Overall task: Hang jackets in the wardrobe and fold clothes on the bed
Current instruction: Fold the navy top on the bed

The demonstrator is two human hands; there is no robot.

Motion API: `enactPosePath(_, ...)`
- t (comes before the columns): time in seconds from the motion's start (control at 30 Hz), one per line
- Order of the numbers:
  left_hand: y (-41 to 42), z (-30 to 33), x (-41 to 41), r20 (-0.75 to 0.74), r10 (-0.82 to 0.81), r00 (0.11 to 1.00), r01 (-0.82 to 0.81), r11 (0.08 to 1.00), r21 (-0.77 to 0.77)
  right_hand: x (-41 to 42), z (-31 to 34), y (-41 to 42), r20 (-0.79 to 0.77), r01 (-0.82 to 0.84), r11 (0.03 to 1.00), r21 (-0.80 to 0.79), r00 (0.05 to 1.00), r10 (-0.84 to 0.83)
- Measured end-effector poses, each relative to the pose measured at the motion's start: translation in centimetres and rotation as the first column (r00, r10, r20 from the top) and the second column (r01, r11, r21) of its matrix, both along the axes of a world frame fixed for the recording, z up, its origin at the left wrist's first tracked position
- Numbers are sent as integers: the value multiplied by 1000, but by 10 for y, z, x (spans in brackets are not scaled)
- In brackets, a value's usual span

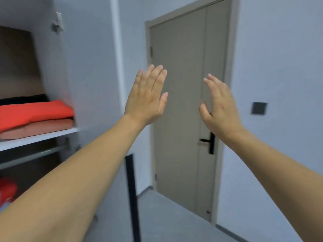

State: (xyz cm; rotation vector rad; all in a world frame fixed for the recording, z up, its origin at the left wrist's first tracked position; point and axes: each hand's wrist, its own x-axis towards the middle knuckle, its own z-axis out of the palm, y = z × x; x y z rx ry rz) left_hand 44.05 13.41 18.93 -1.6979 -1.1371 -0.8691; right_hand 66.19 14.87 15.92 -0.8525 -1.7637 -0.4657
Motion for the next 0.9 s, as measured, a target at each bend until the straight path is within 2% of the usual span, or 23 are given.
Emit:
enactPosePath(0.1, 29, -8, 95, 28, -103, 994, 104, 995, -10, 102, -10, 2, -38, 150, 987, -59, 988, -152)
enactPosePath(0.23, 60, -24, 221, -15, -241, 970, 239, 968, -72, 217, -24, -3, -50, 332, 936, -121, 939, -340)
enactPosePath(0.43, 99, -40, 384, -33, -458, 888, 448, 880, -157, 354, -42, -11, -46, 521, 834, -183, 843, -537)
enactPosePath(0.6, 137, -61, 511, -39, -606, 795, 584, 780, -224, 457, -68, -11, -34, 658, 714, -238, 729, -683)
enactPosePath(0.73, 170, -83, 613, -49, -728, 684, 693, 669, -268, 538, -93, -6, -49, 735, 613, -291, 628, -776)
enactPosePath(0.9, 201, -123, 750, -90, -823, 560, 738, 546, -397, 636, -132, -28, -2, 810, 415, -413, 455, -890)
